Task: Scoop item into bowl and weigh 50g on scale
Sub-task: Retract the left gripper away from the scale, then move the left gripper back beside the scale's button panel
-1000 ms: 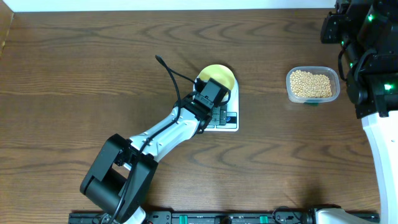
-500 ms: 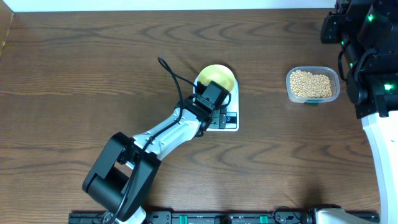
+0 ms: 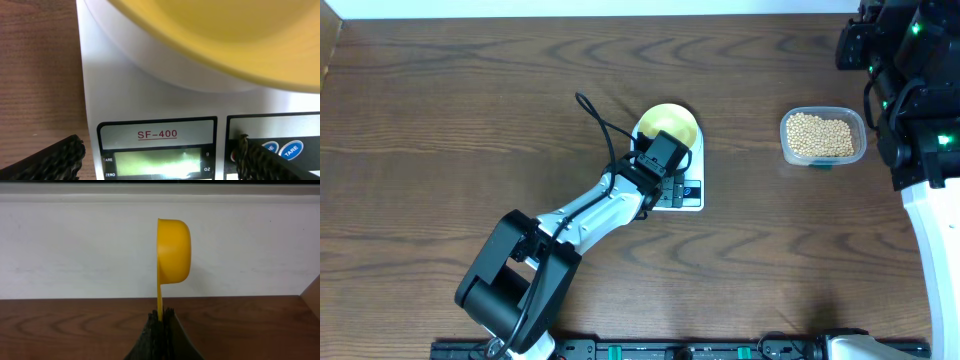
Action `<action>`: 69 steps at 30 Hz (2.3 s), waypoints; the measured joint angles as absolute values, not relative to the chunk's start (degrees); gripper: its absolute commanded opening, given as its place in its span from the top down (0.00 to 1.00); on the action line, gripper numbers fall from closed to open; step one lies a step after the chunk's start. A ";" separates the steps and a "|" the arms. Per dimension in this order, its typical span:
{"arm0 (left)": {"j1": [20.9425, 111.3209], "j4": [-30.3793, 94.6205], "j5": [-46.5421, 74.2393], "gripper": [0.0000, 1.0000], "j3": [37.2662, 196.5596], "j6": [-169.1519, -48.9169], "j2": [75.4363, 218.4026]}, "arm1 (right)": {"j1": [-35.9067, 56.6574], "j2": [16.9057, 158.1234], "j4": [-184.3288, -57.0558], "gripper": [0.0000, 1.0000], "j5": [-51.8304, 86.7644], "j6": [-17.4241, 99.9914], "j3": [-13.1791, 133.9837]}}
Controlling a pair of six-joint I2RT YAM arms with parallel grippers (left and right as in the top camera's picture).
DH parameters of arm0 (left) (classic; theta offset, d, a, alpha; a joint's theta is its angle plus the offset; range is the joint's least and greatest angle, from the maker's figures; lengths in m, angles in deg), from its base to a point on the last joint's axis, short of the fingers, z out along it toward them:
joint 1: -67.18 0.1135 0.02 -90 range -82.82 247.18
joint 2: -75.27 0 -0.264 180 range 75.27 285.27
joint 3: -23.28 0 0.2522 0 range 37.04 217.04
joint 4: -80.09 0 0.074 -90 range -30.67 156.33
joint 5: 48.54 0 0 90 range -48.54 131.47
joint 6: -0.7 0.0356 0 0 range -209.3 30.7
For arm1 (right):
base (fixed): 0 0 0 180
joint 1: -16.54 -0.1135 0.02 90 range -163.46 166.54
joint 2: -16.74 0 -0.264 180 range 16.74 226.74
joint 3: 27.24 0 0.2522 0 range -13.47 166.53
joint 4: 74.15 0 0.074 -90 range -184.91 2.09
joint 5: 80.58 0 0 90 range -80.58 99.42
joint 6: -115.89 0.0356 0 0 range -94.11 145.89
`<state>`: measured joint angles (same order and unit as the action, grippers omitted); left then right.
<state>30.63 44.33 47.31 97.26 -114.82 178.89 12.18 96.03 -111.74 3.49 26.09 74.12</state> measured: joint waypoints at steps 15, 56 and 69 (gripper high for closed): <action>30.65 43.72 46.52 0.02 97.48 -116.41 179.39 | 12.18 96.03 -112.55 0.99 3.49 25.57 74.12; 51.35 17.18 41.78 0.02 97.48 -114.77 144.09 | 16.46 96.03 -116.94 0.99 3.64 25.72 74.12; 51.35 17.16 41.78 0.02 97.50 -114.77 144.13 | 18.17 96.03 -111.11 0.99 3.60 35.19 74.12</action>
